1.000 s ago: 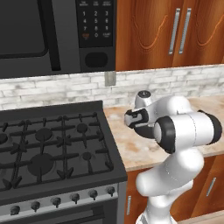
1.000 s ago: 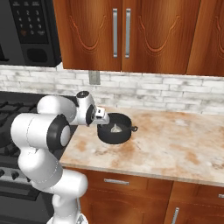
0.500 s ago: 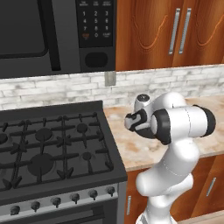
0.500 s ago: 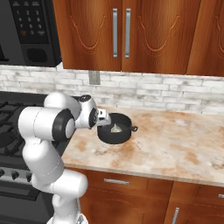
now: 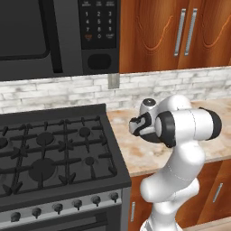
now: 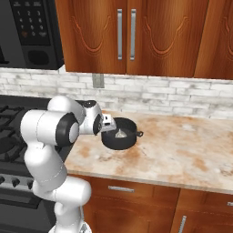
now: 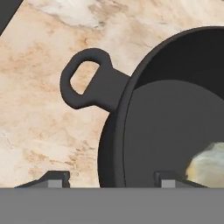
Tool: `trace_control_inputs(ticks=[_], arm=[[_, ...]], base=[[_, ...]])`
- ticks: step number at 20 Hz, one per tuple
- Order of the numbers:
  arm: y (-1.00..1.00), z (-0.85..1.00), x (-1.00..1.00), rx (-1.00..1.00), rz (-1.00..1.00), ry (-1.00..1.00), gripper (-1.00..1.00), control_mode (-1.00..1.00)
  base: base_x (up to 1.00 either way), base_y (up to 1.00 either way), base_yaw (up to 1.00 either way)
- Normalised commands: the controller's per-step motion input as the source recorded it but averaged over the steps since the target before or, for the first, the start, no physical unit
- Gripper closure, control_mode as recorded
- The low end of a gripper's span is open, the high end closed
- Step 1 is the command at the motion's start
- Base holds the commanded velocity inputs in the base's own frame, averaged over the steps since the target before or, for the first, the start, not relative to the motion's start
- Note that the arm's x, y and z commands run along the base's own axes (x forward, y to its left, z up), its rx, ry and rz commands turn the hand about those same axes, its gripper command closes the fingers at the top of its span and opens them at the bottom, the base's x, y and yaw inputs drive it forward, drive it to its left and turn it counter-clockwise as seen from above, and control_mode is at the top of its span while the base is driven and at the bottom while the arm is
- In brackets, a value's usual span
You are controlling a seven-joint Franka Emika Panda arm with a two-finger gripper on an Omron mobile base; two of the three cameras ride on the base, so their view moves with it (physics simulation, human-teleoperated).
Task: Turn on the sink faucet. Then move the garlic from the counter to the sink. Turn off the sink. Move the vegetable from the sink to the pot next to the stove. Finally move the pot to the front right burner.
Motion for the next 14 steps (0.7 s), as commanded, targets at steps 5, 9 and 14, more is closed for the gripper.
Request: trace_control_inputs(ticks=[5, 9, 14], arm=[[0.01, 0.00, -0.02, 0.00, 0.00, 0.00, 1.00, -1.00], [-0.20, -0.02, -0.64, 0.03, 0.04, -0.08, 1.00, -1.00], [0.39, 0.31, -0.54, -0.03, 0.01, -0.03, 1.00, -1.00]], base=[[0.00, 0.00, 0.00], [0.00, 0.00, 0.00], [0.00, 0.00, 0.00]])
